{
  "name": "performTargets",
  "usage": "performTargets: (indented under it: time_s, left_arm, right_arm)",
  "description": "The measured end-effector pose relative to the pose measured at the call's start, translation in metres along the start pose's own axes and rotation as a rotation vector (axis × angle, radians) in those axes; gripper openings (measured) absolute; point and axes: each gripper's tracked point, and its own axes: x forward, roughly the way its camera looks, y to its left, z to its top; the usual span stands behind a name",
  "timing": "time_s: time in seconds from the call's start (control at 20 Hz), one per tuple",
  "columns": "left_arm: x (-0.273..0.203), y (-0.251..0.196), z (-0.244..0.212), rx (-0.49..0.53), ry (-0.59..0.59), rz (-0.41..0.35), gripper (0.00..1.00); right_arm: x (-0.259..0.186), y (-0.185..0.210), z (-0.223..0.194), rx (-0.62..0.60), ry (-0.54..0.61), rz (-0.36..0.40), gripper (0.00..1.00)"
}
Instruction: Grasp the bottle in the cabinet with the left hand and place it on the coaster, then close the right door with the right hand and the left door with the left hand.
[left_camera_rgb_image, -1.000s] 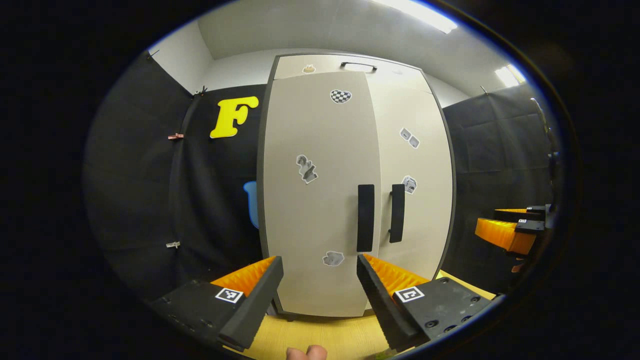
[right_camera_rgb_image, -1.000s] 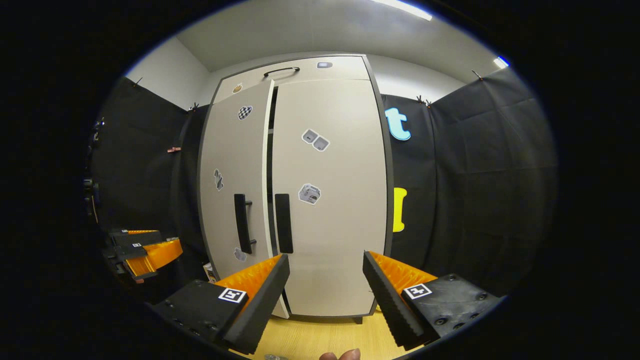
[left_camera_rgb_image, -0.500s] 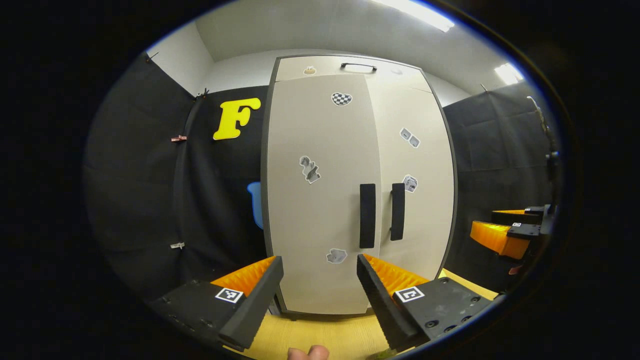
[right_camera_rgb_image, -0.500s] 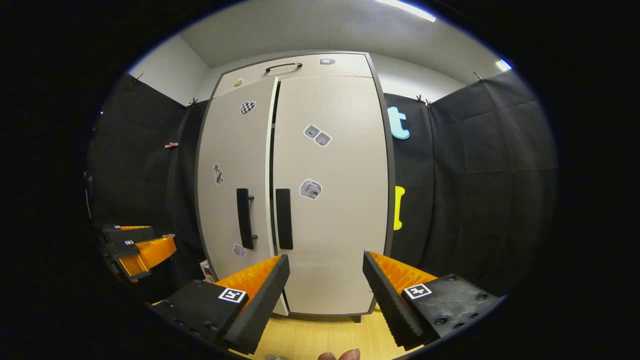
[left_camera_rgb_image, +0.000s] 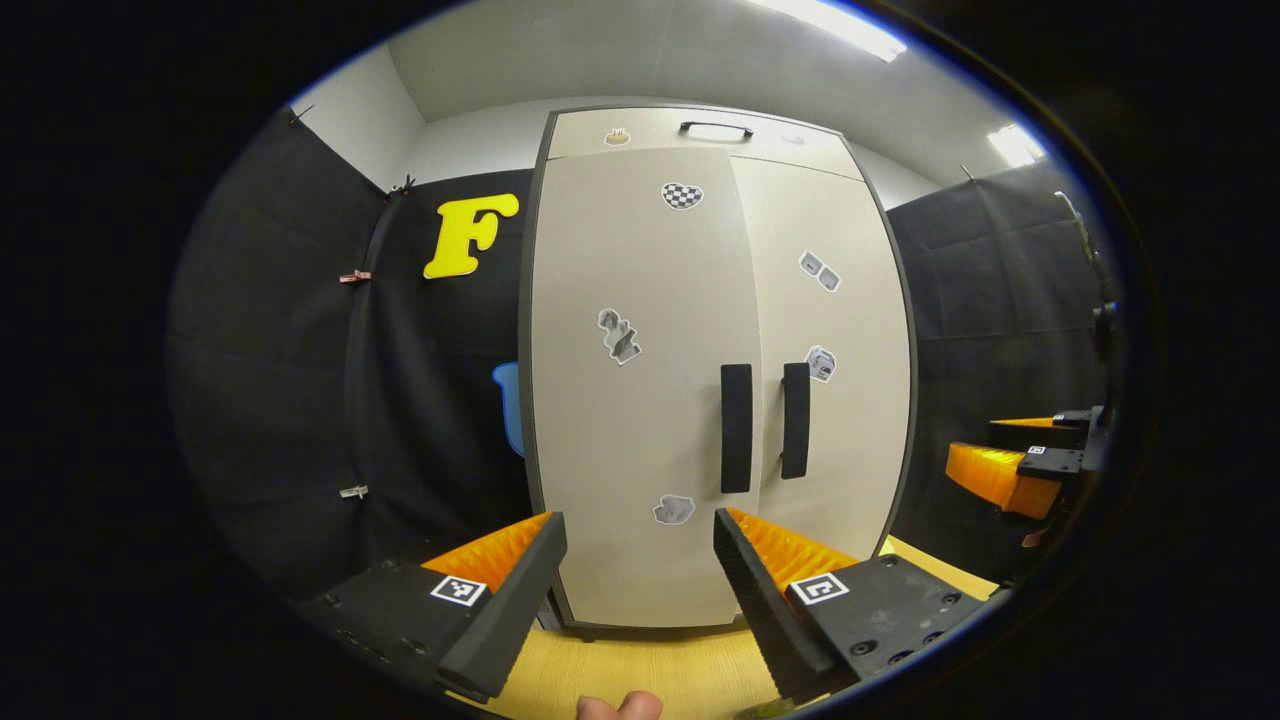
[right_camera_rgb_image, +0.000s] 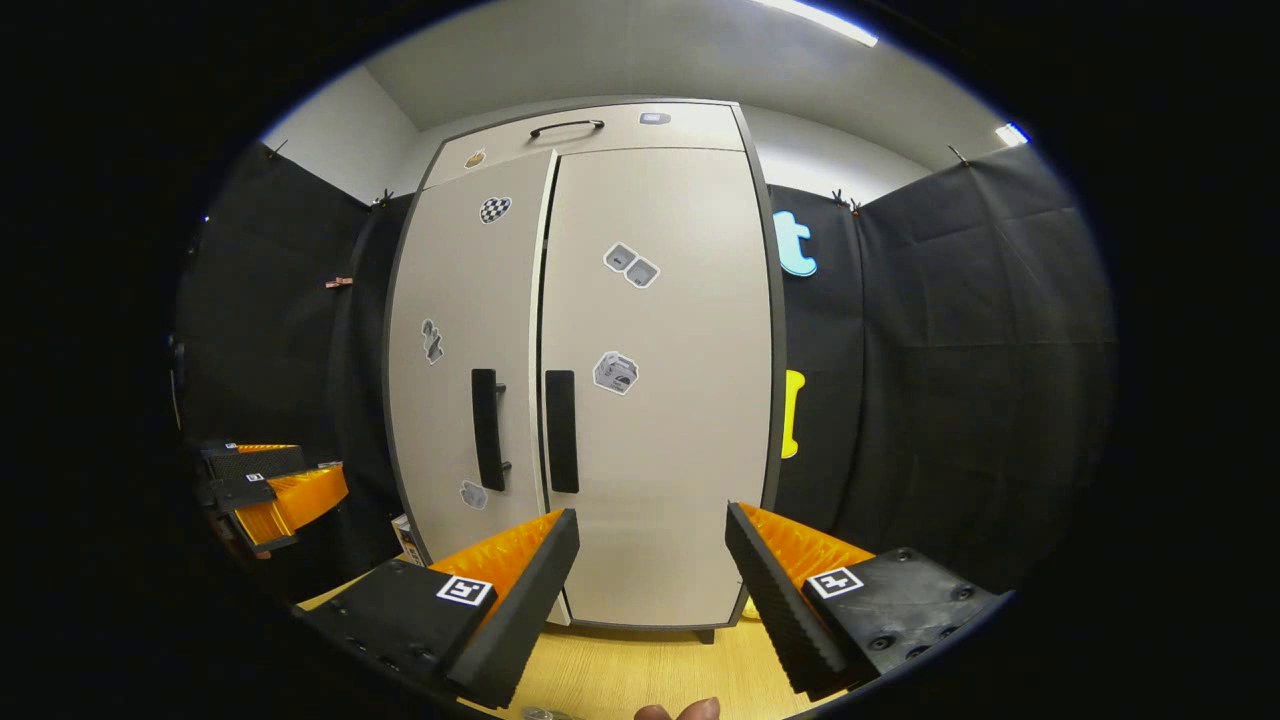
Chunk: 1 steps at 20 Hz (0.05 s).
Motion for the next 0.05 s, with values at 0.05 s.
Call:
performTargets:
  time_s: [0.05]
  left_arm:
    - [0.0003,0.0002,-0.0007,0.000,0.001,-0.001,0.95]
  right_arm:
    - [0.0003,0.0004,0.0002,-0.001,0.000,0.000,0.98]
